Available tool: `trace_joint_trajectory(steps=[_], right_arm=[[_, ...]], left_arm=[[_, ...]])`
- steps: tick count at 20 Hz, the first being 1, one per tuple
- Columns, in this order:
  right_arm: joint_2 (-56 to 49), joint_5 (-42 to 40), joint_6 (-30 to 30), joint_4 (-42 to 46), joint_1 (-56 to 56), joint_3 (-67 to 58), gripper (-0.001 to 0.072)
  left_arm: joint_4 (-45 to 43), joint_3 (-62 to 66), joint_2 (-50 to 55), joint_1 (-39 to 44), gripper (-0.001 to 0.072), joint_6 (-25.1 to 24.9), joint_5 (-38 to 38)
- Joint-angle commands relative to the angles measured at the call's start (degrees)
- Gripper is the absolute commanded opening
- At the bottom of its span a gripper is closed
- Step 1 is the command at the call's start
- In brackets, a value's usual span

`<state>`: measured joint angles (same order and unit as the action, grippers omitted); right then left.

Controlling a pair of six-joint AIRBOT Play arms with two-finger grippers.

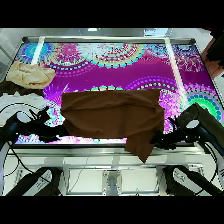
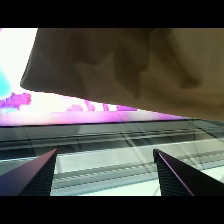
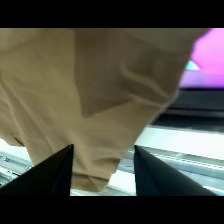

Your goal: Fold the shirts.

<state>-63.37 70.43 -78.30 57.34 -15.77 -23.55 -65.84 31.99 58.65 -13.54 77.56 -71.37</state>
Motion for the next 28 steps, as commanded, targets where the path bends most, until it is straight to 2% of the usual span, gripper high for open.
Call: trace_joint_trajectory(steps=[1,2,3,4,5,8,14,19,22,28], right_arm=[[-1.4,-2.4,0.3,-1.0,0.1,0.0,0.0327],[-2.1,-2.3,0.3,-1.2,0.1,0.0,0.0325],[-3.1,-2.2,0.6,-1.4,0.1,0.0,0.0292],[-4.0,-2.2,1.5,-1.8,0.1,0.0,0.0182],[-4.5,-2.3,2.8,-2.4,0.1,0.0,0.0036],[-4.4,-0.4,7.5,-5.3,0.0,-0.1,0.0025],[1.0,7.8,8.5,-5.1,0.0,-5.0,0.0024],[10.7,10.1,7.3,-5.1,0.0,-11.2,0.0023],[11.7,11.5,6.1,-5.3,0.0,-11.9,0.0024],[11.7,11.3,6.2,-7.7,0.0,-11.9,0.0024]], left_arm=[[0.1,0.0,0.0,0.0,0.0705,0.0,0.0],[0.1,0.0,0.0,0.0,0.0705,0.0,0.1],[0.1,0.0,0.0,0.0,0.0705,0.0,0.0],[0.1,0.0,0.0,0.0,0.0705,0.0,0.0],[0.1,0.0,0.0,0.0,0.0705,0.0,0.0],[0.4,0.0,0.0,0.0,0.0705,0.0,0.1],[7.9,3.0,-2.2,-0.1,0.0705,1.6,6.2],[-4.1,2.9,-2.4,-0.1,0.0703,11.6,5.8],[-4.5,0.3,-2.4,-0.1,0.0703,15.8,7.6],[0.0,-1.9,-2.3,0.0,0.0703,17.4,12.3]])
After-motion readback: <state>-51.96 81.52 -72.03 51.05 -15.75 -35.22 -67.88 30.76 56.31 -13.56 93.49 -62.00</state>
